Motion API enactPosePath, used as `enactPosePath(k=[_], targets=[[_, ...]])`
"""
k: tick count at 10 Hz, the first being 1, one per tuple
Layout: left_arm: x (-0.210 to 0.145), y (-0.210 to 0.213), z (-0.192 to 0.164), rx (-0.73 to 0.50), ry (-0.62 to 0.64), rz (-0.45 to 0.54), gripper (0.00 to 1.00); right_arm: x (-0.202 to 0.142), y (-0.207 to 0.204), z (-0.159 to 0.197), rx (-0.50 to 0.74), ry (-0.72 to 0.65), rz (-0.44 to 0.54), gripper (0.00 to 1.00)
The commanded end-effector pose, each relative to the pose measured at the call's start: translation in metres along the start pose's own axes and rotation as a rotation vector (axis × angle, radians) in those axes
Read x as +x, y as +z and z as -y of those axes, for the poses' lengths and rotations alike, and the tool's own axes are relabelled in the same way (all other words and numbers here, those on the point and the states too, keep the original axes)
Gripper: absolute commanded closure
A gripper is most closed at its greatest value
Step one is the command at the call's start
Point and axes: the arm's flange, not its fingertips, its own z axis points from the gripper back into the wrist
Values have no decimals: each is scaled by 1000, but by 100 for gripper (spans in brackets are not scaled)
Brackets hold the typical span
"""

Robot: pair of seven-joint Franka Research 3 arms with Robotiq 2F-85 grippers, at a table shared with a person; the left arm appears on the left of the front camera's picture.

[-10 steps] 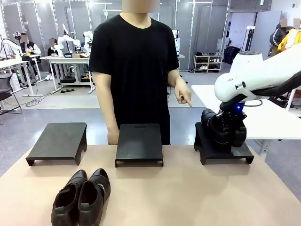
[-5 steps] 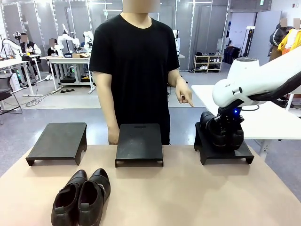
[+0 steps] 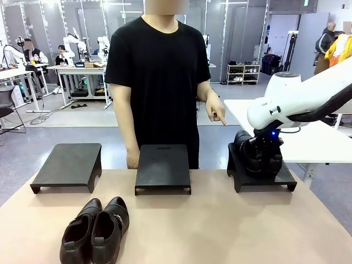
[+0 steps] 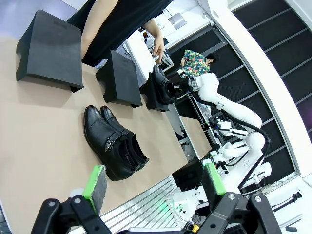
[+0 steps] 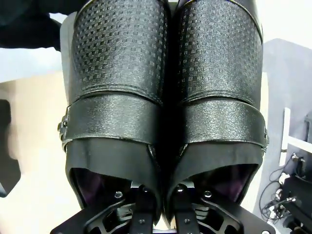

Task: Place the shoes on the stand as instructed by the person.
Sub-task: Pick up one pair of Shoes and place it on the Shoes Stand indicated by the person.

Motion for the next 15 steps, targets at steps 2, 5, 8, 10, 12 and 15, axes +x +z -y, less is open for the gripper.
enactPosePath(k=[2, 5, 8, 10, 12, 15], targets=[[3, 2, -1, -19, -20, 8, 0, 7, 2, 3, 31, -20, 12, 85], [3, 2, -1, -19, -20, 8, 0, 5, 7, 4, 32, -23, 16, 24], [3, 2, -1, -19, -20, 8, 0, -1, 18, 3, 38, -21, 31, 0], [3, 2, -1, -19, -20, 8, 0, -6, 24, 2, 41, -25, 41, 12], [3, 2, -1, -19, -20, 8, 0, -8, 27, 3, 50, -31, 44, 0], [3, 2, -1, -19, -20, 8, 0, -1, 28, 2, 31, -32, 33, 0]])
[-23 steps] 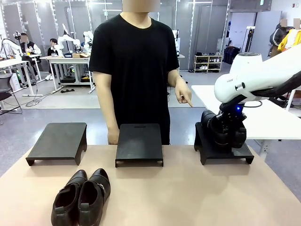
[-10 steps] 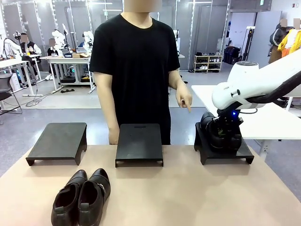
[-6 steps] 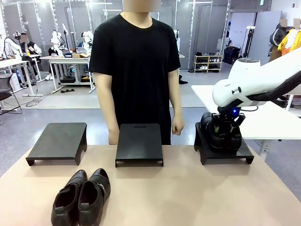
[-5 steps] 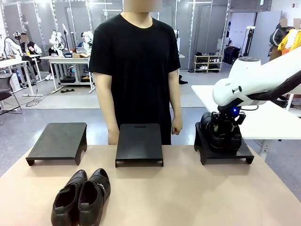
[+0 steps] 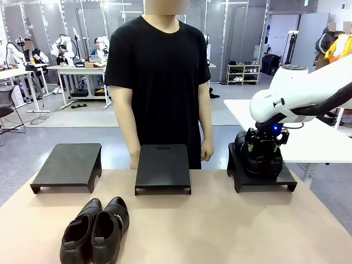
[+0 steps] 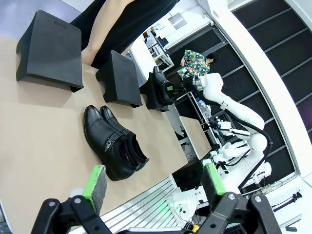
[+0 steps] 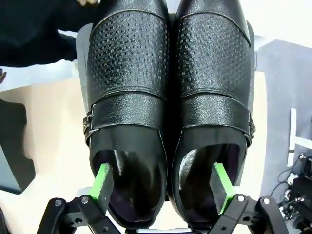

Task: Place the shoes on the stand as instructed by the person.
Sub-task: Pick up one pair of Shoes and place it on the Shoes Stand indicated by the person, then pick up another pair of Shoes and place it on the Shoes Stand indicated by the person.

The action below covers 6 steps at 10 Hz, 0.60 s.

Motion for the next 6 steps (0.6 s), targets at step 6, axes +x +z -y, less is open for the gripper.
enactPosePath(k=[6], targets=[[3, 2, -1, -19, -20, 8, 0, 1, 0, 0, -9, 10, 0, 0]])
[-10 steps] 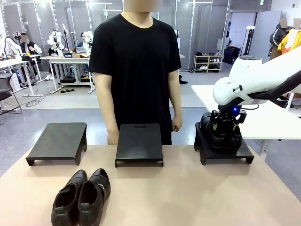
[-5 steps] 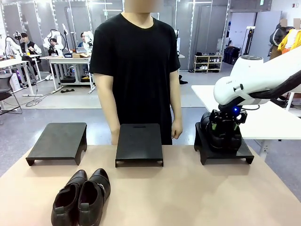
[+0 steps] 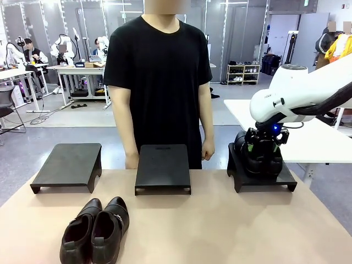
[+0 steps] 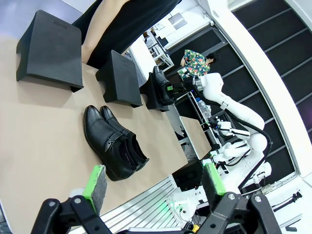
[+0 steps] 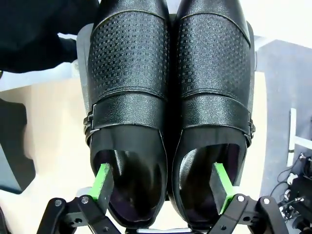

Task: Place the shoes on the stand as instructed by the person.
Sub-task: Pick up another pair of Shoes and place it on the Shoes Stand indicated by the person.

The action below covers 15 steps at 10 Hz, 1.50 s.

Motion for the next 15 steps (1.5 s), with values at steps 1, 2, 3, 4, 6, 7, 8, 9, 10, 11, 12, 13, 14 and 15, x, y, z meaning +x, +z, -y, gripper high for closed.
enactPosePath(k=[1, 2, 3, 4, 6, 7, 8, 9, 10, 11, 12, 13, 14, 15], targets=[[3, 2, -1, -19, -20, 8, 0, 0, 0, 0, -8, 9, 0, 0], [3, 2, -1, -19, -20, 8, 0, 0, 0, 0, -8, 9, 0, 0], [3, 2, -1, -19, -20, 8, 0, 0, 0, 0, -8, 9, 0, 0], [3, 2, -1, -19, -20, 8, 0, 0, 0, 0, 0, 0, 0, 0], [3, 2, -1, -19, -20, 8, 0, -24, 64, 12, 96, 8, -50, 0], [3, 2, -1, -19, -20, 8, 0, -38, 91, 24, 132, 5, -55, 0], [3, 2, -1, -19, -20, 8, 0, -54, 115, 36, 175, 6, -49, 0], [3, 2, -1, -19, -20, 8, 0, -75, 135, 51, 221, 4, -69, 0], [3, 2, -1, -19, -20, 8, 0, -93, 149, 70, 281, -9, -105, 0], [3, 2, -1, -19, -20, 8, 0, -114, 163, 95, 355, -18, -119, 0], [3, 2, -1, -19, -20, 8, 0, -140, 174, 122, 448, -29, -129, 0], [3, 2, -1, -19, -20, 8, 0, -166, 181, 153, 561, -50, -145, 0], [3, 2, -1, -19, -20, 8, 0, -196, 189, 192, 716, -72, -133, 0], [3, 2, -1, -19, -20, 8, 0, -224, 189, 219, 836, -74, -107, 0]])
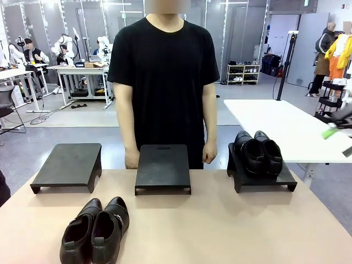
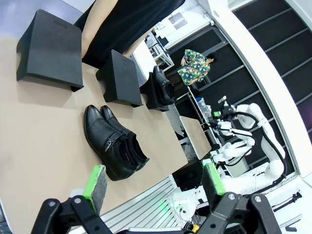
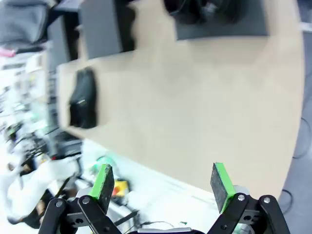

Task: Place the shoes on the stand as instructed by the person.
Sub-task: Pick up another pair of Shoes and place it on the Shoes Stand indicated by the person.

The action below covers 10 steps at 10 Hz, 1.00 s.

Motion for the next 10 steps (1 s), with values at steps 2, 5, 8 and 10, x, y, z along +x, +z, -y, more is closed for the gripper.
enactPosePath(k=[2, 5, 8, 10], targets=[[3, 2, 0, -19, -22, 10, 0, -58, 21, 67, 283, -15, 33, 0], [3, 2, 0, -19, -22, 10, 0, -113, 22, 143, 558, -49, 108, 0], [3, 2, 0, -19, -22, 10, 0, -140, 5, 188, 680, -118, 114, 0], [3, 2, 0, -19, -22, 10, 0, -132, -6, 199, 706, -143, 48, 0]])
